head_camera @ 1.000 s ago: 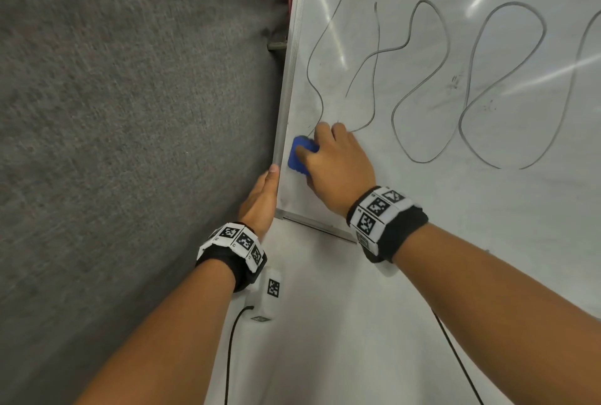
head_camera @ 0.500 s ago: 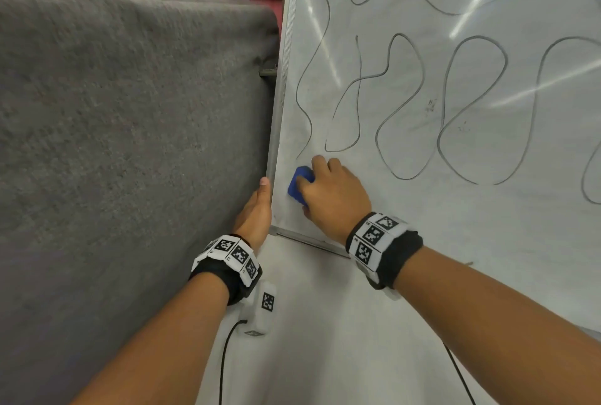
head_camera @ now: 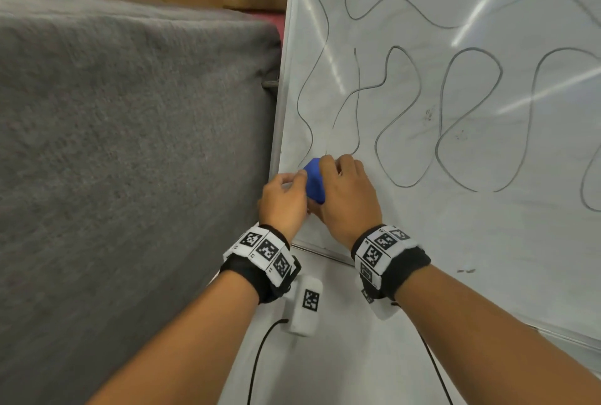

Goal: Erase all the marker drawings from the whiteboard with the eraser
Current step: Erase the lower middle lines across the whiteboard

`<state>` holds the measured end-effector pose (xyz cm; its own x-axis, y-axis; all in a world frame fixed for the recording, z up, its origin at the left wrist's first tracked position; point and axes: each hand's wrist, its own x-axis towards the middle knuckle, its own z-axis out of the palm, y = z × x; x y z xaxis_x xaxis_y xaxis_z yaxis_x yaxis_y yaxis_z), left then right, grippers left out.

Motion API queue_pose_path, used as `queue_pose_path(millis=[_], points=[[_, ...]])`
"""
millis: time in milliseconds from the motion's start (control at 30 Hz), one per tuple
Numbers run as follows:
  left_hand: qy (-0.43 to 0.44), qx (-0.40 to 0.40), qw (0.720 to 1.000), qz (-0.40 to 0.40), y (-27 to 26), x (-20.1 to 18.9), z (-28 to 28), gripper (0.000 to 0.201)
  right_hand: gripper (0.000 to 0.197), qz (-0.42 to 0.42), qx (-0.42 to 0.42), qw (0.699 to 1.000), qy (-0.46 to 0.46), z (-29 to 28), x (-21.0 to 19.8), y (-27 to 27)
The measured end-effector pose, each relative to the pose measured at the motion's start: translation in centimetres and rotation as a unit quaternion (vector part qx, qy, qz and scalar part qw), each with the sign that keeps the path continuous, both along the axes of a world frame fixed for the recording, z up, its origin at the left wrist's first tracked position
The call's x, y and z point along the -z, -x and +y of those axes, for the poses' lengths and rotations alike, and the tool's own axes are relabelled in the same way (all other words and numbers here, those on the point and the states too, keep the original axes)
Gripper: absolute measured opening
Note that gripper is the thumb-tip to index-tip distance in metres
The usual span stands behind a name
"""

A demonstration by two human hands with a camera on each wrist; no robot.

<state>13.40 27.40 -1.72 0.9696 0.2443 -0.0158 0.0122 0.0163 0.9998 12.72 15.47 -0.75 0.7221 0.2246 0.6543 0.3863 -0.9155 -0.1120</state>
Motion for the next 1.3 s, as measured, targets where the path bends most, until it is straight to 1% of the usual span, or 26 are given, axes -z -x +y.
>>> queue_pose_path(millis=[33,67,100,133,167,200,267,367,400,533,667,733,767,800,867,933,1000,1067,1167,1233,1300], points=[[-0.009,-0.002,1.0,0.005,-0.1,0.0,-0.2,0.056,0.054,0.004,-0.022,1.0,-0.01,-0.1,0.2,0.1],[-0.019,-0.003,1.0,0.006,-0.2,0.1,-0.2,0.061,0.051,0.012,-0.047,0.999,-0.017,-0.2,0.5,0.3],[-0.023,-0.004,1.0,0.001,-0.3,0.2,-0.3,0.058,0.048,0.019,-0.072,0.997,-0.023,-0.2,0.8,0.5],[-0.021,-0.008,1.0,-0.004,-0.3,0.2,-0.2,0.045,0.046,0.026,-0.095,0.995,-0.033,-0.3,1.2,0.7],[-0.02,-0.016,1.0,-0.011,-0.1,0.1,-0.2,0.025,0.042,0.035,-0.116,0.991,-0.049,-0.5,1.6,0.9],[-0.021,-0.026,0.999,-0.017,-0.1,0.0,-0.1,0.013,0.038,0.05,-0.133,0.988,-0.067,-0.7,1.9,1.0],[-0.044,-0.033,0.998,-0.034,-0.2,0.1,0.0,0.019,0.03,0.081,-0.159,0.979,-0.1,-1.5,2.4,1.2],[-0.11,-0.053,0.992,-0.044,-0.6,0.2,0.1,0.048,0.024,0.109,-0.192,0.968,-0.115,-2.7,3.1,1.4],[-0.133,-0.064,0.988,-0.045,-0.9,0.2,0.2,0.053,0.023,0.117,-0.193,0.968,-0.111,-3.3,3.2,1.5],[-0.201,-0.077,0.973,-0.077,-1.5,0.4,0.2,0.047,0.026,0.127,-0.162,0.975,-0.085,-5.6,3.5,1.9],[-0.231,-0.084,0.956,-0.161,-0.7,1.1,0.0,0.039,0.026,0.11,-0.186,0.976,-0.022,-6.5,4.1,2.6],[-0.281,-0.069,0.939,-0.185,-0.5,1.3,-0.2,0.033,0.023,0.109,-0.177,0.978,-0.015,-6.9,4.0,2.8],[-0.298,-0.062,0.933,-0.193,-0.5,1.4,-0.2,0.033,0.02,0.112,-0.166,0.98,-0.007,-7.1,3.9,3.0],[-0.314,-0.057,0.928,-0.194,-0.5,1.4,-0.2,0.039,0.018,0.115,-0.151,0.982,0.013,-7.5,3.8,3.4],[-0.353,-0.04,0.918,-0.178,-0.5,1.5,-0.3,0.059,0.018,0.127,-0.117,0.982,0.081,-8.4,3.8,4.1],[-0.376,-0.022,0.913,-0.156,-0.3,1.7,-0.6,0.069,0.023,0.172,-0.078,0.971,0.149,-9.2,3.8,5.0],[-0.364,-0.027,0.918,-0.157,-0.2,1.8,-0.9,0.07,0.027,0.222,-0.036,0.954,0.197,-9.7,3.9,5.6],[-0.342,-0.043,0.925,-0.163,-0.2,1.7,-1.0,0.071,0.029,0.26,-0.006,0.939,0.224,-10.0,4.1,5.9],[-0.315,-0.077,0.933,-0.16,-0.8,1.0,-0.2,0.069,0.025,0.304,0.03,0.916,0.262,-10.3,4.7,6.3],[-0.323,-0.078,0.929,-0.162,-1.4,0.7,0.7,0.067,0.02,0.324,0.051,0.901,0.285,-10.6,5.3,6.5],[-0.341,-0.066,0.922,-0.168,-1.7,0.5,1.4,0.068,0.018,0.334,0.06,0.896,0.286,-10.9,5.9,6.6]])
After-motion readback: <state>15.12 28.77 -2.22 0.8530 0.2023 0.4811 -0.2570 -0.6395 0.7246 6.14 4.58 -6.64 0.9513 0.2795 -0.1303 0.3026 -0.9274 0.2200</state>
